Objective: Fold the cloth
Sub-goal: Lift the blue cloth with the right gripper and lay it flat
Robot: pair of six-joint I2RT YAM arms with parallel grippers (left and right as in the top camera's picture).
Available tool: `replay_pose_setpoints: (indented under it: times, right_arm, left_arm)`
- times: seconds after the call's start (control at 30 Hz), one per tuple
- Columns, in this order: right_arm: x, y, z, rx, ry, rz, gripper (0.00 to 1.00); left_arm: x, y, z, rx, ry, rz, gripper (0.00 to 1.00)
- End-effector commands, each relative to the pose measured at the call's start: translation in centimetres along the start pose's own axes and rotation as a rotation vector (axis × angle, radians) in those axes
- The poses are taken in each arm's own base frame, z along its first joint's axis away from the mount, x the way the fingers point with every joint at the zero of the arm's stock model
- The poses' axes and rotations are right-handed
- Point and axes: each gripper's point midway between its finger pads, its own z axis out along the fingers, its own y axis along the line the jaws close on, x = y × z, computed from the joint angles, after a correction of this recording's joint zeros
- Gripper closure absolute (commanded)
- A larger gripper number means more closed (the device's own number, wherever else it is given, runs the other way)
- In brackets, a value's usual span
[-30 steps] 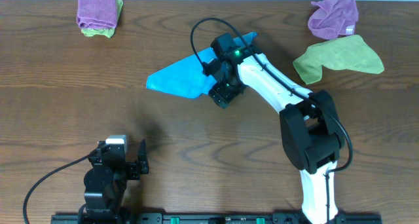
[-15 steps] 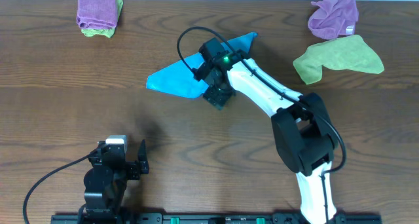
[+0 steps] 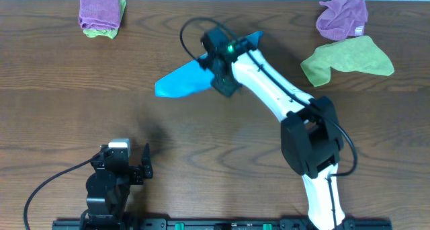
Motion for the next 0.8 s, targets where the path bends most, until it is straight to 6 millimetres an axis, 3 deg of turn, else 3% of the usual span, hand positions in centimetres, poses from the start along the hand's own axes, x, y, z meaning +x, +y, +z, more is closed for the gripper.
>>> replay_pose_setpoints:
  times: [0.0, 0.07, 0.13, 0.17, 0.27, 0.3, 0.33, 0.53, 0.77]
  right_arm:
    - [-2.5, -2.0, -4.2, 0.058, -0.088, 0.034, 0.99]
    - [-3.4, -2.8, -6.3, 0.079, -0.125, 0.039, 0.98]
    - [-3.7, -3.3, -7.4, 0.094, -0.141, 0.043, 0.92]
    - [-3.9, -3.4, -7.9, 0.098, -0.147, 0.044, 0.95]
    - [-3.9, -3.5, -8.3, 0.099, -0.149, 0.045, 0.99]
    - [-3.8, -3.5, -8.2, 0.098, -0.146, 0.044, 0.92]
    - [-3.7, -3.4, -8.2, 0.097, -0.144, 0.044, 0.99]
    - [-4.1, -3.7, -8.8, 0.108, -0.167, 0.049, 0.99]
    - [-7.7, -4.9, -12.2, 0.153, -0.334, 0.073, 0.99]
  left_arm:
    - [0.4, 0.3, 0.2, -0.012, 0.004, -0.01, 0.05]
    - [0.4, 0.3, 0.2, -0.012, 0.004, -0.01, 0.05]
    - [0.4, 0.3, 0.2, -0.012, 0.004, -0.01, 0.05]
    - [0.4, 0.3, 0.2, -0.012, 0.004, -0.01, 0.05]
    - [0.4, 0.3, 0.2, -0.012, 0.004, -0.01, 0.05]
    - [0.4, 0.3, 0.2, -0.012, 0.004, -0.01, 0.05]
    - [0.4, 0.3, 0.2, -0.012, 0.004, -0.01, 0.05]
    - [0.4, 0.3, 0.2, -0.012, 0.004, -0.01, 0.05]
    - [0.4, 0.3, 0.2, -0.012, 0.004, -0.01, 0.05]
